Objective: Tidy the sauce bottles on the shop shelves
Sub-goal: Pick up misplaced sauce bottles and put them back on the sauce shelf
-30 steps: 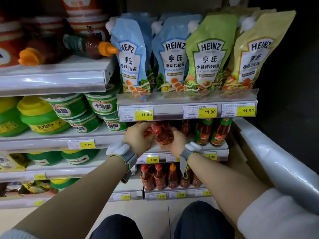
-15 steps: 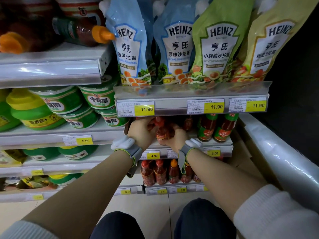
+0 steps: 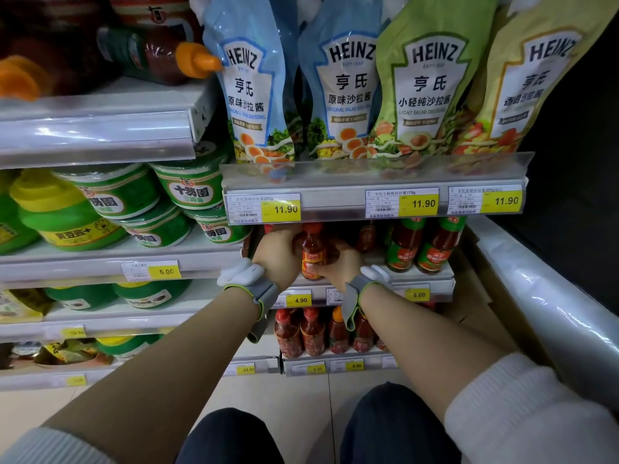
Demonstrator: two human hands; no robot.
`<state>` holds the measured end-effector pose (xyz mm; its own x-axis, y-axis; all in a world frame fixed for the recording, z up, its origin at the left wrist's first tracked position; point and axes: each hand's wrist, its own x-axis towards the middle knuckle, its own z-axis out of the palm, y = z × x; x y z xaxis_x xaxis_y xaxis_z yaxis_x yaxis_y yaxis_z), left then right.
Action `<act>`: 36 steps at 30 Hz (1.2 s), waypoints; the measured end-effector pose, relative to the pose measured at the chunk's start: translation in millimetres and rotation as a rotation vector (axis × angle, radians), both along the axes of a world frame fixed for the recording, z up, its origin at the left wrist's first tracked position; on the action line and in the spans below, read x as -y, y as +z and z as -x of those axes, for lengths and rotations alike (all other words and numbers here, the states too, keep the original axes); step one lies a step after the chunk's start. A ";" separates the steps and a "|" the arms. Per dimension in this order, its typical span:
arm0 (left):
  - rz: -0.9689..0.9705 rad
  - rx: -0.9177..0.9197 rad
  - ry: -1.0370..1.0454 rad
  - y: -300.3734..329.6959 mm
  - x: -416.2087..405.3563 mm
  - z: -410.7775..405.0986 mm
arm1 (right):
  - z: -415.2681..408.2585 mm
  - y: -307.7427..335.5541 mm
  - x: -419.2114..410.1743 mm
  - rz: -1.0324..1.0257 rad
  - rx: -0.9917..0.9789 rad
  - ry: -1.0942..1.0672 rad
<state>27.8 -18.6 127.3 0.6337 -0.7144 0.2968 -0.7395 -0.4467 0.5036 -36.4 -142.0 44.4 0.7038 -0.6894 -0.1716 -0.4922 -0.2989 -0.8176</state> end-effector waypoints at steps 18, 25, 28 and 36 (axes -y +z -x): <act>-0.069 -0.101 -0.126 13.3 -23.5 4.4 | 13.7 23.1 -4.1 0.019 -0.028 0.070; -0.165 -0.072 -0.223 23.0 -56.0 9.4 | 41.1 44.6 -20.6 0.093 -0.030 0.112; -0.196 -0.029 -0.223 31.8 -70.7 11.2 | 50.6 56.3 -30.5 0.159 -0.048 0.148; -0.219 0.079 -0.195 63.0 -106.9 17.0 | 68.8 97.7 -53.8 0.303 -0.067 0.266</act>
